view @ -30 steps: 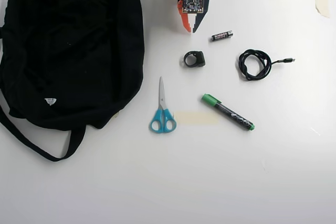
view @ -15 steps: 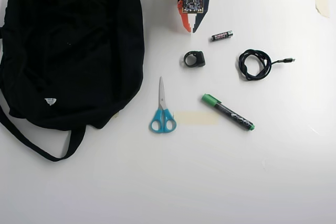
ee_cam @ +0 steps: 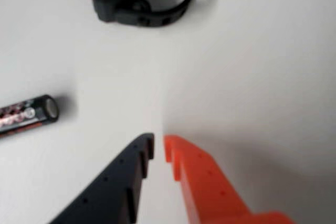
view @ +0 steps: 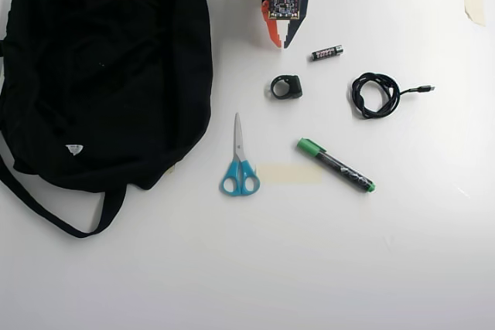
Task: Put the green marker into the black bag
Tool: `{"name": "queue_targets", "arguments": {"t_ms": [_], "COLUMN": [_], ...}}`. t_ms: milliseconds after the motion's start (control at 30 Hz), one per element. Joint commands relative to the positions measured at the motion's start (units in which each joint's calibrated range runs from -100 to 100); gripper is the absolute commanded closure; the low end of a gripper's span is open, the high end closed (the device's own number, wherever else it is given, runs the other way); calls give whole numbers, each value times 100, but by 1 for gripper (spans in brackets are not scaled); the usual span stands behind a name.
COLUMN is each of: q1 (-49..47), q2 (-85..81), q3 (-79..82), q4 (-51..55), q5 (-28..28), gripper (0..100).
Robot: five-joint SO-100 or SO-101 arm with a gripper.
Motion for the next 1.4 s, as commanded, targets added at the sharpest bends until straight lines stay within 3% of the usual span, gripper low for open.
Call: {"name": "queue_targets", "arguments": {"t_ms": [0,967,1367], "q1": [5,-55,-137], "q2": [-75,-75,-66], "q3": [133,133,97], "q4": [172,138,-595], "q5": [5,-42,-42], "gripper": [98,98,98]}}
